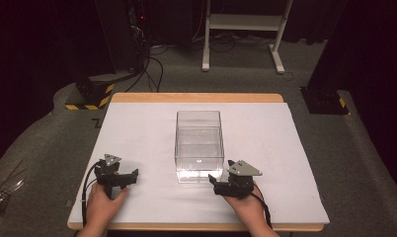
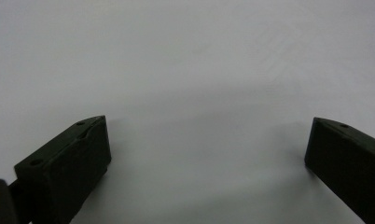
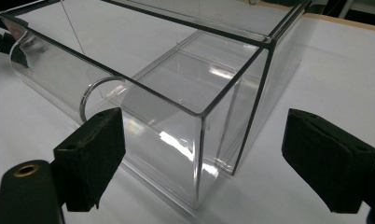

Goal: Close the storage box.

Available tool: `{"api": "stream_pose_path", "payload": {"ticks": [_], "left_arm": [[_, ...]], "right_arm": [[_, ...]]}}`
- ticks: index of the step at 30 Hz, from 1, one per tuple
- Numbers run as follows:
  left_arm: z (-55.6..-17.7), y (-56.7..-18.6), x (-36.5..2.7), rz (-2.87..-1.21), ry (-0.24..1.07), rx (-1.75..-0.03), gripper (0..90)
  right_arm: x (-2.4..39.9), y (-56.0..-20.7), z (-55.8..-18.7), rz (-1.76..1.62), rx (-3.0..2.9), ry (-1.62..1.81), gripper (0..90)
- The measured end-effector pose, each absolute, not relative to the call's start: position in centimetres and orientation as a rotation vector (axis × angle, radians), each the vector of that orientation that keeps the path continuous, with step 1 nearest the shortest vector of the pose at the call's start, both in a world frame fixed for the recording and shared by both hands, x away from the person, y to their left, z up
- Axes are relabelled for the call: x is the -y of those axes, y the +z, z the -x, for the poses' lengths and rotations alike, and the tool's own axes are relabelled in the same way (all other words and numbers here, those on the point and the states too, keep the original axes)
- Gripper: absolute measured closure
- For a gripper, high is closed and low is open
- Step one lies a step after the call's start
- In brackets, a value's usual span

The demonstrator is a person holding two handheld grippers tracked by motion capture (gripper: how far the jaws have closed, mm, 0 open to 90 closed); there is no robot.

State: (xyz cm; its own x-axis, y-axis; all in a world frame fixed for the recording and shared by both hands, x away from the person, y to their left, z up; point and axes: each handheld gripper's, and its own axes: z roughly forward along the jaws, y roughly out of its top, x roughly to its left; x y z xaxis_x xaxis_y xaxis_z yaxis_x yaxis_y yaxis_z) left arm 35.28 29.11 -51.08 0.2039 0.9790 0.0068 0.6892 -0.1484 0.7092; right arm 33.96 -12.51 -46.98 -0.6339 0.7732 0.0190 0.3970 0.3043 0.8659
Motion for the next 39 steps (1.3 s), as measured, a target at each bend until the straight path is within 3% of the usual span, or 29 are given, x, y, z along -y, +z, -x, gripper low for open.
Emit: {"api": "stream_pose_path", "payload": {"ticks": [39], "left_arm": [[-35.3,-51.1,-29.1,-1.909,0.65,-1.547,0.4]], "right_arm": [[11.9,-47.3,-38.2,-1.155,-2.113,1.269,15.6]]}}
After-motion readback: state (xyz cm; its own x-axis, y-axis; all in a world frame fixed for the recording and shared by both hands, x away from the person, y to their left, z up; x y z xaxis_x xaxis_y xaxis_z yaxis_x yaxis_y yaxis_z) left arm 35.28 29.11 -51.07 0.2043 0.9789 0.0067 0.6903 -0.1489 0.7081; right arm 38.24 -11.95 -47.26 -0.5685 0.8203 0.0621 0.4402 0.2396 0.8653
